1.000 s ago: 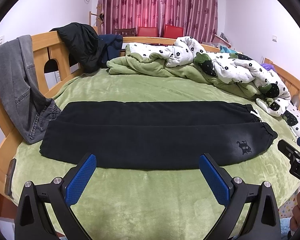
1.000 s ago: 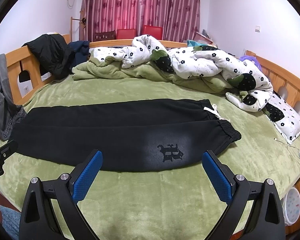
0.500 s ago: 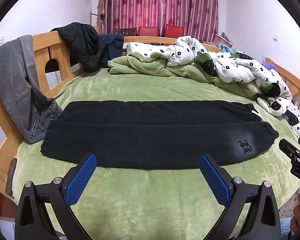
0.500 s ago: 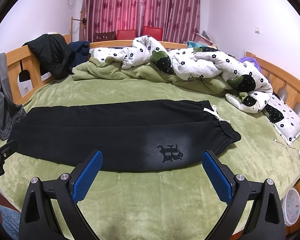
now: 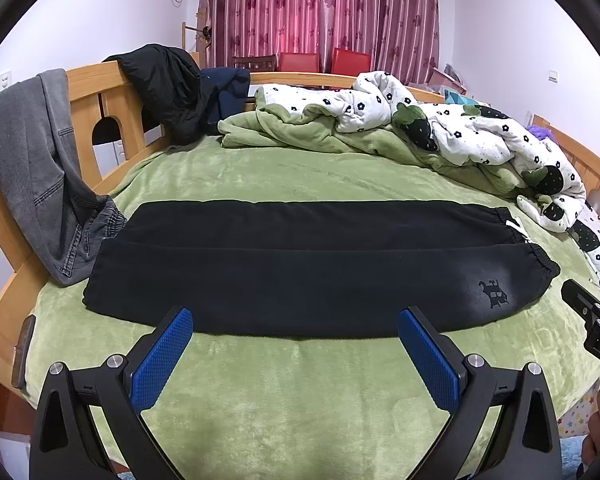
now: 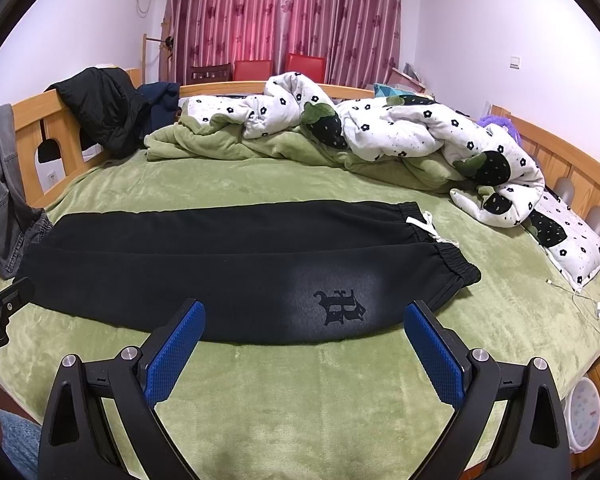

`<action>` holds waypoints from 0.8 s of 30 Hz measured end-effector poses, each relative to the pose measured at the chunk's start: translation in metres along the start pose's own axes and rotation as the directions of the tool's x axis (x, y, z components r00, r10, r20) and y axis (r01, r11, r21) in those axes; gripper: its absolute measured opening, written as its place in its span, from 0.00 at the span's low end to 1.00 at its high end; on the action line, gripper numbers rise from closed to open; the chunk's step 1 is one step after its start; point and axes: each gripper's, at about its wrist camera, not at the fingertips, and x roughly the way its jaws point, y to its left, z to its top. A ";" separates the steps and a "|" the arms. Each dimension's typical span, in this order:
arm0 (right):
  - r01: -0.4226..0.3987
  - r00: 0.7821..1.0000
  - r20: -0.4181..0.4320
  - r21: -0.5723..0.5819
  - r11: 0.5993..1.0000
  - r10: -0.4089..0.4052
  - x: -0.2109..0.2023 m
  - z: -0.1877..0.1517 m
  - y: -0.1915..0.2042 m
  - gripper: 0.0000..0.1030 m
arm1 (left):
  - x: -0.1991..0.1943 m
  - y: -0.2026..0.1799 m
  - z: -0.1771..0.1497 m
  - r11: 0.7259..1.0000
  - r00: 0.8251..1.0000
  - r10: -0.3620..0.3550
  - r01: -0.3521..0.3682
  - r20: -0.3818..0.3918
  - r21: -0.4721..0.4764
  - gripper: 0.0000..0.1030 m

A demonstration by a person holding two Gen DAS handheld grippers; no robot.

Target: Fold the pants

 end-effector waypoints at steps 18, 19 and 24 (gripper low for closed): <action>0.000 1.000 0.005 0.001 1.000 0.000 -0.002 0.002 -0.004 0.96 | -0.001 0.004 0.001 1.000 1.000 -0.001 0.001 0.001 -0.001 1.00; 0.003 1.000 0.005 0.000 1.000 -0.003 -0.002 0.002 -0.003 0.96 | -0.001 0.005 0.001 1.000 1.000 0.000 0.000 0.002 -0.002 1.00; 0.016 1.000 0.005 0.004 1.000 -0.016 -0.003 0.004 -0.005 0.95 | -0.003 0.012 0.002 1.000 1.000 0.003 -0.003 0.004 -0.003 1.00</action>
